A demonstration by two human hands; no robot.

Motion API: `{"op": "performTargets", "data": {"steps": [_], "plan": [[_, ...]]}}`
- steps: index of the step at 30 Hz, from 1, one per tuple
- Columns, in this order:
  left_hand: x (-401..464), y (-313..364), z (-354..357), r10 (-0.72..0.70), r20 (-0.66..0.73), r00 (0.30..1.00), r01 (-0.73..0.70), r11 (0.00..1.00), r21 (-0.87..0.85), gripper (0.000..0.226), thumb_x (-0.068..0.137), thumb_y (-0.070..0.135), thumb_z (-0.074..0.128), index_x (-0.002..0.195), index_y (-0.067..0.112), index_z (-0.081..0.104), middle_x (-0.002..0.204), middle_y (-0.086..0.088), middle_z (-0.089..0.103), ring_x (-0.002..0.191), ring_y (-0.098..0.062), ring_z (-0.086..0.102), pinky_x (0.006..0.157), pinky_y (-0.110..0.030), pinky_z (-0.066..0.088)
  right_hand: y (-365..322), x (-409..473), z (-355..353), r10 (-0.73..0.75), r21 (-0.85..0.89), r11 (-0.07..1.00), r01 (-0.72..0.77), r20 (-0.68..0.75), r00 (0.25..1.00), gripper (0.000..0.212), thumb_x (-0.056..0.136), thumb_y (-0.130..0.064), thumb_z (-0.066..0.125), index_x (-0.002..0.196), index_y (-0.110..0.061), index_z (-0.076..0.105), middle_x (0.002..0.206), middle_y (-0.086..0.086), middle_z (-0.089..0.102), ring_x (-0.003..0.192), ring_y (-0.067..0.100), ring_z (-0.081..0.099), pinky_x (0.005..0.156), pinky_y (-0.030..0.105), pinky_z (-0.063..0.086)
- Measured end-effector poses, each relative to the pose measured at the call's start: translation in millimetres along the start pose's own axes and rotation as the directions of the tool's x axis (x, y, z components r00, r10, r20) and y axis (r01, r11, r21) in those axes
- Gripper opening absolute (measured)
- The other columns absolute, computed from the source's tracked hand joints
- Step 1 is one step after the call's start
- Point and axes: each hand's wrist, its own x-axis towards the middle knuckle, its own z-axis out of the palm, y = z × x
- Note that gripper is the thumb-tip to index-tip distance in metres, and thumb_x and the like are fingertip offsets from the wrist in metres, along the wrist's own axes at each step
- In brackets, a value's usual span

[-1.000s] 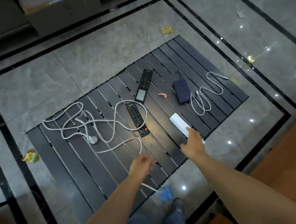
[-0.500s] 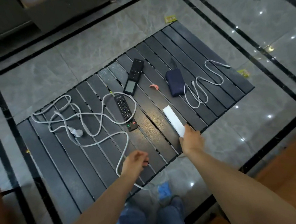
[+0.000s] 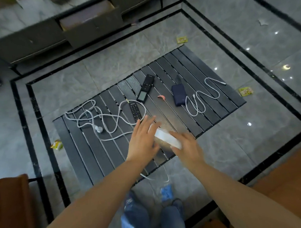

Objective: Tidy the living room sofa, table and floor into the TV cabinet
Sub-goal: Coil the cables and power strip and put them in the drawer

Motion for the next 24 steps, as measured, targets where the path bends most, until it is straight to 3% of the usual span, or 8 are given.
{"op": "performTargets", "data": {"steps": [3,6,9,11,13,17,21,24], "plan": [[-8.3,12.1,-28.8,0.065,0.127,0.99,-0.089,0.976,0.197,0.082,0.079,0.018,0.07,0.151,0.025,0.032,0.158,0.003,0.032,0.153,-0.022,0.011,0.123,-0.039,-0.007,-31.1,-20.2,-17.3,-0.125,0.072,0.989,0.127,-0.035,0.992,0.055,0.081,-0.025,0.075,0.132,-0.04,0.058,0.123,-0.01,0.057,0.111,0.017,0.056,0.084,0.037,0.054],[-23.3,23.9,-63.2,0.059,0.202,0.978,-0.123,0.939,0.32,0.073,0.081,0.025,0.068,0.147,0.025,0.037,0.15,0.004,0.044,0.153,-0.023,0.011,0.124,-0.042,-0.005,-61.5,-44.9,-37.3,-0.256,0.139,0.954,0.267,-0.087,0.963,0.048,0.078,-0.022,0.074,0.123,-0.036,0.065,0.115,-0.009,0.062,0.104,0.014,0.057,0.085,0.035,0.051],[-40.9,31.6,-105.5,0.095,0.192,0.977,-0.164,0.91,0.381,0.045,0.078,0.027,0.067,0.122,0.022,0.058,0.122,0.0,0.065,0.139,-0.026,0.041,0.124,-0.043,0.01,-90.3,-72.9,-60.2,-0.358,0.127,0.919,0.373,-0.128,0.925,0.046,0.078,-0.028,0.073,0.122,-0.035,0.065,0.112,-0.011,0.062,0.1,0.013,0.059,0.081,0.034,0.051],[-52.7,33.4,-135.6,0.025,0.179,0.983,-0.094,0.916,0.39,0.032,0.08,0.034,0.062,0.111,0.026,0.06,0.106,0.004,0.066,0.111,-0.023,0.062,0.111,-0.041,0.036,-106.4,-87.5,-74.6,-0.446,0.148,0.873,0.465,-0.147,0.883,0.052,0.075,-0.023,0.076,0.124,-0.033,0.064,0.11,-0.012,0.06,0.095,0.012,0.061,0.079,0.034,0.052],[-66.7,34.6,-161.1,-0.071,0.164,0.984,0.007,0.932,0.361,0.034,0.081,0.04,0.061,0.113,0.03,0.059,0.104,0.007,0.062,0.1,-0.02,0.065,0.084,-0.038,0.053,-120.2,-97.5,-88.7,-0.5,0.188,0.83,0.525,-0.167,0.85,0.059,0.072,-0.018,0.081,0.128,-0.027,0.062,0.115,-0.01,0.059,0.099,0.011,0.061,0.083,0.033,0.052],[-93.9,36.1,-201.4,-0.178,0.048,0.983,0.151,0.927,0.342,0.038,0.081,0.042,0.063,0.118,0.035,0.059,0.111,0.009,0.062,0.104,-0.019,0.063,0.075,-0.037,0.054,-149.8,-106.7,-114.4,-0.523,0.243,0.799,0.55,-0.17,0.835,0.067,0.071,-0.017,0.085,0.133,-0.021,0.059,0.121,-0.004,0.057,0.104,0.009,0.058,0.088,0.03,0.052],[-120.3,42.6,-216.9,-0.298,0.013,0.954,0.279,0.905,0.321,0.034,0.083,0.042,0.063,0.115,0.03,0.058,0.113,0.006,0.06,0.108,-0.022,0.061,0.073,-0.037,0.048,-173.8,-114.7,-125.1,-0.528,0.19,0.833,0.519,-0.005,0.849,0.077,0.074,-0.02,0.083,0.142,-0.028,0.049,0.121,-0.008,0.055,0.101,-0.003,0.046,0.086,0.014,0.042],[-145.8,42.5,-216.9,-0.428,0.01,0.904,0.421,0.893,0.161,0.031,0.085,0.04,0.063,0.113,0.029,0.056,0.113,0.006,0.06,0.107,-0.022,0.061,0.071,-0.034,0.043,-183.3,-120.7,-122.6,-0.491,0.195,0.863,0.466,0.106,0.865,0.073,0.072,-0.021,0.085,0.137,-0.028,0.052,0.107,-0.007,0.063,0.093,0.006,0.059,0.083,0.022,0.047]]}}
